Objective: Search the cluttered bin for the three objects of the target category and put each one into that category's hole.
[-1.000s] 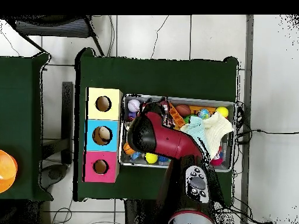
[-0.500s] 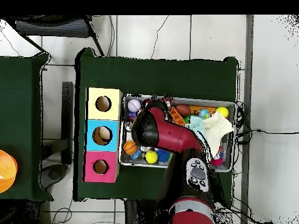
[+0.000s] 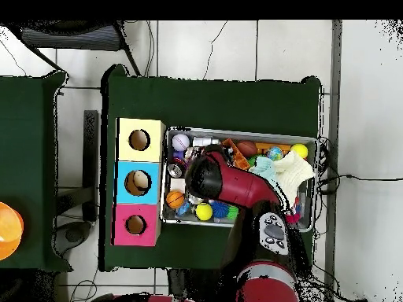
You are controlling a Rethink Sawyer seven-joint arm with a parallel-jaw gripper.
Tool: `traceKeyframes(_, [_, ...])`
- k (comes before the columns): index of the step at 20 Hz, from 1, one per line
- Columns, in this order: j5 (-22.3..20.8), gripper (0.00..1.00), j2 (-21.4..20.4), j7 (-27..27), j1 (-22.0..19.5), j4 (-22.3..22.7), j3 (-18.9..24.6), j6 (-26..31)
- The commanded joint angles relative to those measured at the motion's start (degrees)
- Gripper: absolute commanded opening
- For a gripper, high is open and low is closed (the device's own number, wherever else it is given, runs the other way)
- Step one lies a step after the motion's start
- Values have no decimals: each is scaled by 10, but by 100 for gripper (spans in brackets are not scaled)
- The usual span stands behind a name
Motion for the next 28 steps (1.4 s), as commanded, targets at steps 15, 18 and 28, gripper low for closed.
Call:
traceKeyframes(15, [-63, 100, 107, 65, -57, 12, 84, 60])
traceKeyframes(18, [-71, 100, 115, 72, -66, 16, 93, 32])
traceKeyframes(28, [-82, 100, 102, 95, -121, 72, 167, -15])
